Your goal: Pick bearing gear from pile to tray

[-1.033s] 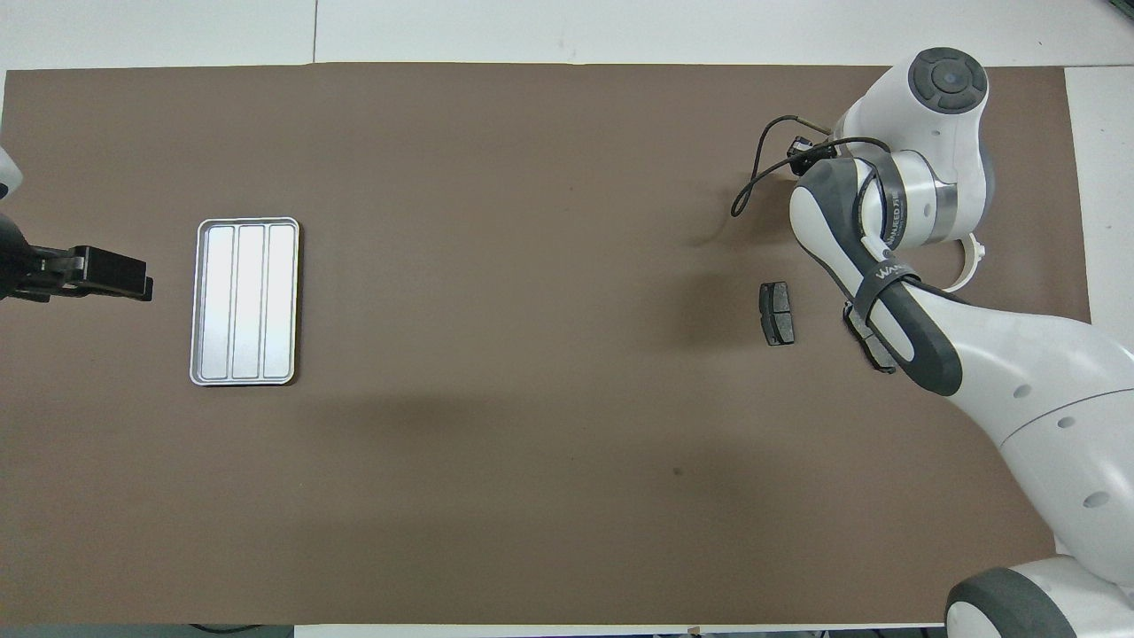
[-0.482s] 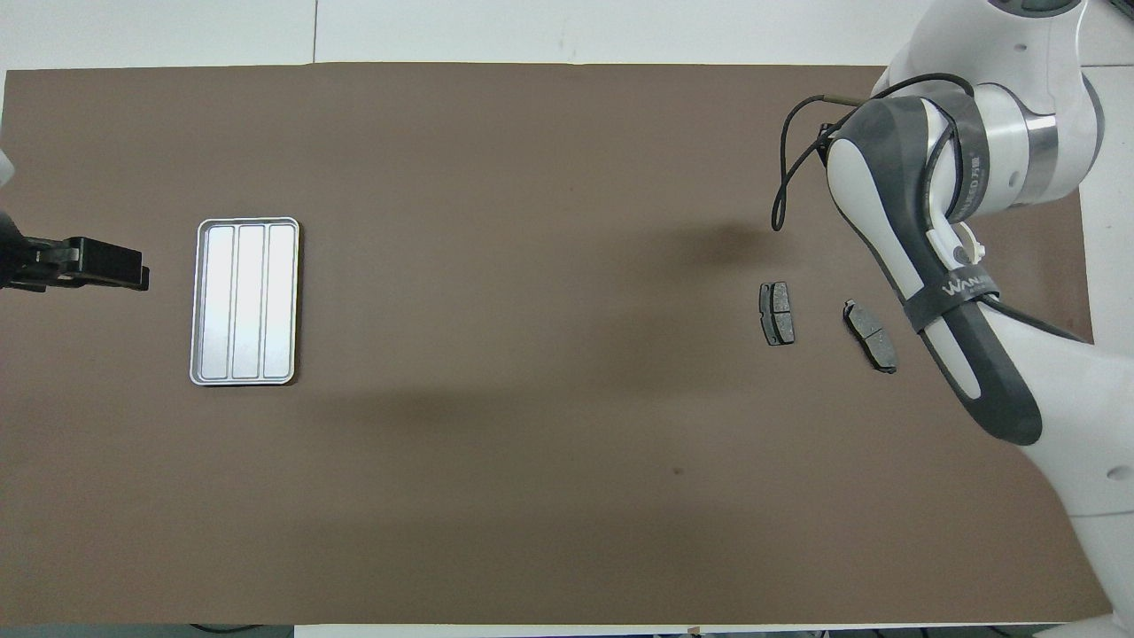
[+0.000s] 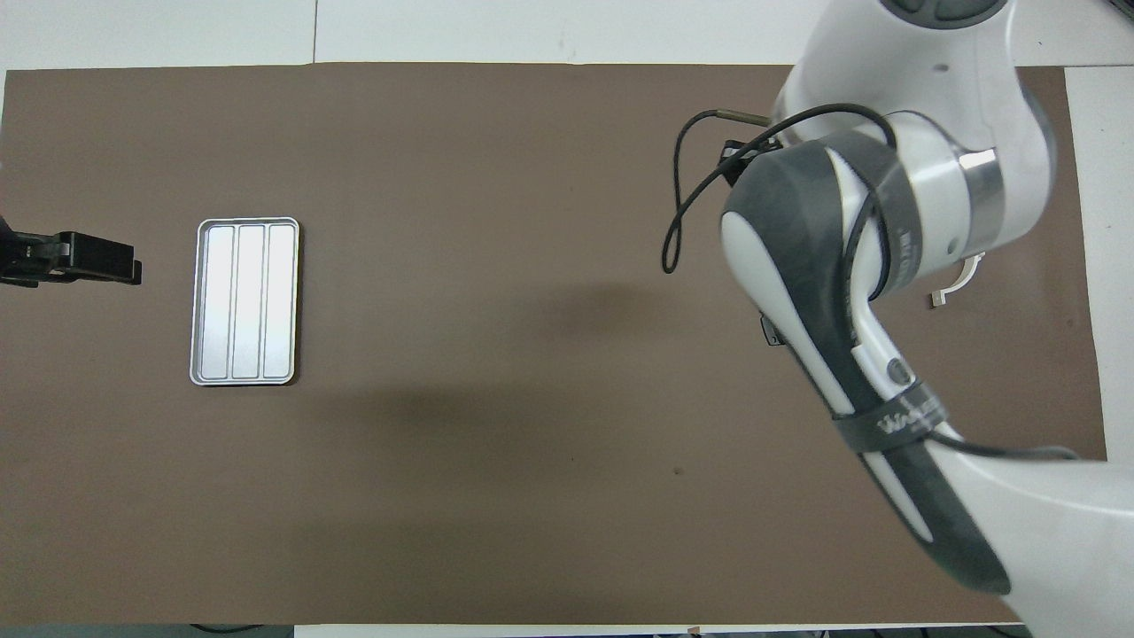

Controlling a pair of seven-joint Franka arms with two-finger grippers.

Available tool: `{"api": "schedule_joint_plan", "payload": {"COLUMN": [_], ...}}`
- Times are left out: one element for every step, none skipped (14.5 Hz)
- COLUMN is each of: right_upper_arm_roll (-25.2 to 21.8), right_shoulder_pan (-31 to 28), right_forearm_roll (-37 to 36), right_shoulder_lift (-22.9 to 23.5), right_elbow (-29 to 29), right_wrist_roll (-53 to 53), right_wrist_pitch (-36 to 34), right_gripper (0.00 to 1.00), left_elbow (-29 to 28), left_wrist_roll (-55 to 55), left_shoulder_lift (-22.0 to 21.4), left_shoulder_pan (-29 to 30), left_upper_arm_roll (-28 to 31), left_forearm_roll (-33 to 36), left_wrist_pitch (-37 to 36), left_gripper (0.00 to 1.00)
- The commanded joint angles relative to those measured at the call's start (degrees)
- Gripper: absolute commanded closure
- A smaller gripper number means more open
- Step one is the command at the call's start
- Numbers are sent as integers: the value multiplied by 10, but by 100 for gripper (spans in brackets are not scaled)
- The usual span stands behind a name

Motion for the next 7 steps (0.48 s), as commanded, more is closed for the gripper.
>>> {"api": "schedule_joint_plan", "payload": {"right_upper_arm_roll": [1, 1, 1, 1, 1, 1, 0], "right_shoulder_pan": [42, 58, 70, 80, 85, 89, 103], "right_forearm_roll": [23, 23, 23, 23, 23, 20, 12], "right_shoulder_lift": [1, 5, 11, 14, 17, 25, 47], "right_elbow": [-33, -50, -71, -97, -119, -127, -122], "right_wrist_roll": [119, 154, 182, 196, 202, 212, 229], "right_wrist_pitch": [66, 95, 126, 161, 187, 199, 209], "right_gripper": [100, 100, 100, 100, 100, 100, 100], "left_elbow": [-15, -17, -21, -24, -31, -37, -44], "left_wrist_roll": [-13, -23, -22, -20, -17, -15, -14], "left_shoulder_lift": [-14, -14, -16, -19, -21, -24, -28], "left_shoulder_pan": [8, 19, 20, 18, 17, 16, 15], "left_upper_arm_roll": [0, -1, -1, -1, -1, -1, -1], "left_forearm_roll": [-2, -2, -2, -2, -2, 0, 2], "left_wrist_pitch": [12, 16, 20, 18, 18, 19, 19], "left_gripper": [0, 0, 0, 0, 0, 0, 0]}}
